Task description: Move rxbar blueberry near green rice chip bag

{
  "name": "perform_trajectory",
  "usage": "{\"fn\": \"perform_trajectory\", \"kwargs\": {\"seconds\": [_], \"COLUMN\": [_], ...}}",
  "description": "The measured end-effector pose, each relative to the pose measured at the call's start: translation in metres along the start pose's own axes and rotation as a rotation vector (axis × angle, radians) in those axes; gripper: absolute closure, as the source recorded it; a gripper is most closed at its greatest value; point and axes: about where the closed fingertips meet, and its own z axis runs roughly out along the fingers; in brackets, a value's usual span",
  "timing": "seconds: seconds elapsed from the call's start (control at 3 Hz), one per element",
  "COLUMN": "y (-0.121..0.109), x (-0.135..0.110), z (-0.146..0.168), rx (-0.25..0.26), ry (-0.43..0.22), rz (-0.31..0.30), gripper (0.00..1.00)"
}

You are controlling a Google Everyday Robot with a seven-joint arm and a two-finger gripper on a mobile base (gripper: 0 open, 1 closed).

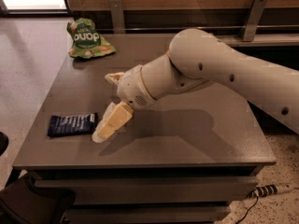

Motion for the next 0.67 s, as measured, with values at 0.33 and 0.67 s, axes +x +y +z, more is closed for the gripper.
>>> {"fn": "perform_trajectory", "kwargs": {"seconds": [0.33,0.67], "y": [0.008,0.012], "x": [-0.006,-0.003], "z": [0.034,0.050], "rx": [-0.015,0.012], "ry": [-0.061,-0.074], "rz": [-0.018,-0.013], "gripper": [0.00,0.00]}}
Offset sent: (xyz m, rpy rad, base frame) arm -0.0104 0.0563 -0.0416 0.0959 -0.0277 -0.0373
